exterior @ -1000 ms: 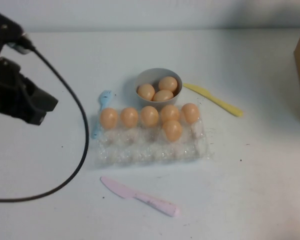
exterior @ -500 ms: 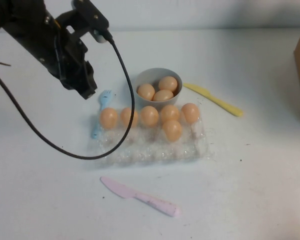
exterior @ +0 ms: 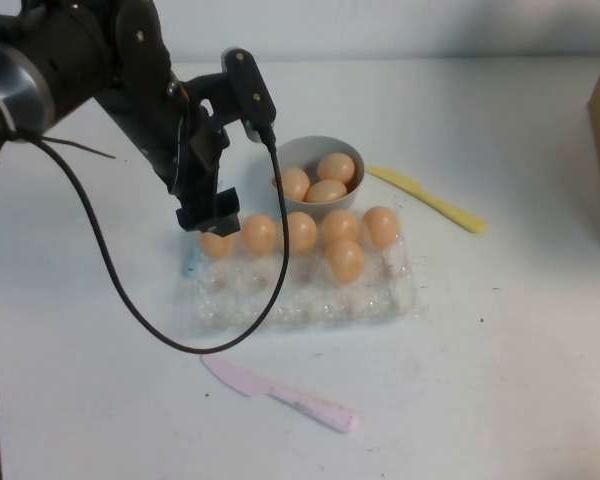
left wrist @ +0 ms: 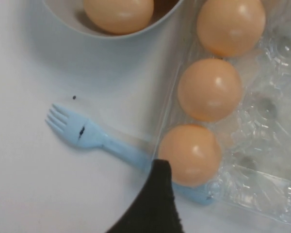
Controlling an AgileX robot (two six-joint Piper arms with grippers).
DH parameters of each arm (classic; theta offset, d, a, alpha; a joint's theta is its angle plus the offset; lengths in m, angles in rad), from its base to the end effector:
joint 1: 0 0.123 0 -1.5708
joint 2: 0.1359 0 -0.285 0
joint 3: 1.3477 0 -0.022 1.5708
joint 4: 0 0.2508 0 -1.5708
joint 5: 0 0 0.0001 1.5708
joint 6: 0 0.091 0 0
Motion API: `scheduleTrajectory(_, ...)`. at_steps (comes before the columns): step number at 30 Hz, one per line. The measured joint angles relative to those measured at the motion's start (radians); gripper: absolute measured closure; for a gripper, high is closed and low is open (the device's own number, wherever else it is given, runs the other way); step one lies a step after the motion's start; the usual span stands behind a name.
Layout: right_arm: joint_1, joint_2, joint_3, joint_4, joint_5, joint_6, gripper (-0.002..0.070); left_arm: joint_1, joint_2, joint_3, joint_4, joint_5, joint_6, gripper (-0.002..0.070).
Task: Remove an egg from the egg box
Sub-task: Pick up the egg from the plastic box
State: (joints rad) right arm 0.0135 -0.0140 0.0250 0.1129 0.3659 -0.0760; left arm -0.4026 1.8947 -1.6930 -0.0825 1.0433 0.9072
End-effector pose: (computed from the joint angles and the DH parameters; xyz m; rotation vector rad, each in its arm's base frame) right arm 0.0526 0.0044 0.1728 -0.0131 1.8586 0.0673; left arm 0.3789 -0.1684 0.2885 1.6290 2.1807 0.0369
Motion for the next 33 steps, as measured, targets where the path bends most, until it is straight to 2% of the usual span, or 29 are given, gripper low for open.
scheduleTrajectory(12,0.0,0.0,0.0,0.0,0.0,0.0,0.0694,0.0,0.094,0.0,0.017,-0.019,0.127,0.0043)
scheduleTrajectory(24,0.0,0.0,0.0,0.0,0.0,0.0,0.0694,0.02,0.112,-0.002,0.056,-0.058,0.135,0.0043)
scheduleTrajectory(33,0.0,0.0,0.0,0.0,0.0,0.0,0.0694,0.022,0.16,-0.002,0.032,-0.11,0.135,0.0043)
